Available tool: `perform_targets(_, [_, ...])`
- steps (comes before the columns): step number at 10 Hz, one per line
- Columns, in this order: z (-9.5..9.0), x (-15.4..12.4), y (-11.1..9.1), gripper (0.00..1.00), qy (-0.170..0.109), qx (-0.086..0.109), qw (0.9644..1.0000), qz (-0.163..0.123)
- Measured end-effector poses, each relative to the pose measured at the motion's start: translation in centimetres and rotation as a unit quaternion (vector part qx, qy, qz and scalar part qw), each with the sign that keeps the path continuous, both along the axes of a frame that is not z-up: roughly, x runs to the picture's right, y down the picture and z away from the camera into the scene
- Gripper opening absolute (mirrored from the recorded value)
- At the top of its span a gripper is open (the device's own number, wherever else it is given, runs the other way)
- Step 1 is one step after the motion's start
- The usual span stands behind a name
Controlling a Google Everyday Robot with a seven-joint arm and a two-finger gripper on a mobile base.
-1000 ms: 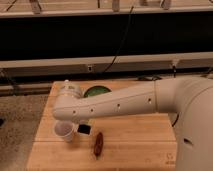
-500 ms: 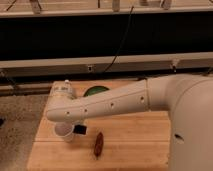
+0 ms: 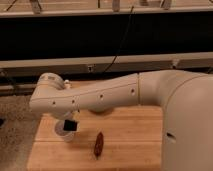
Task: Place the eraser in the ceramic cup
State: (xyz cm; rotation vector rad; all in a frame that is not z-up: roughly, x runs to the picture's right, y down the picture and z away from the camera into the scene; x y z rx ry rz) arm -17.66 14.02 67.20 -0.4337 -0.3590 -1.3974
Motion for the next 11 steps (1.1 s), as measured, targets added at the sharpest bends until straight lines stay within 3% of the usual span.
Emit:
perform_targets(2, [0.2,-1.9,0.6,0.02,-0.022,-0.021,0.9994,-0.015])
perform_targets(6, [1.1,-2.9,2.2,0.42,-0.043,-0.058,0.9971,-0.021])
perform_targets(8, [1.3,-3.0,2.4,0.58,-0.05,-0.063,0.9966,-0.018])
perform_targets(9, [1.3,-3.1,2.4,0.72,-0.056,-0.065,0.9962,-0.016])
perform_targets(11, [1.3,-3.5,2.5,0.8,-0.063,-0.065,0.9958,-0.015])
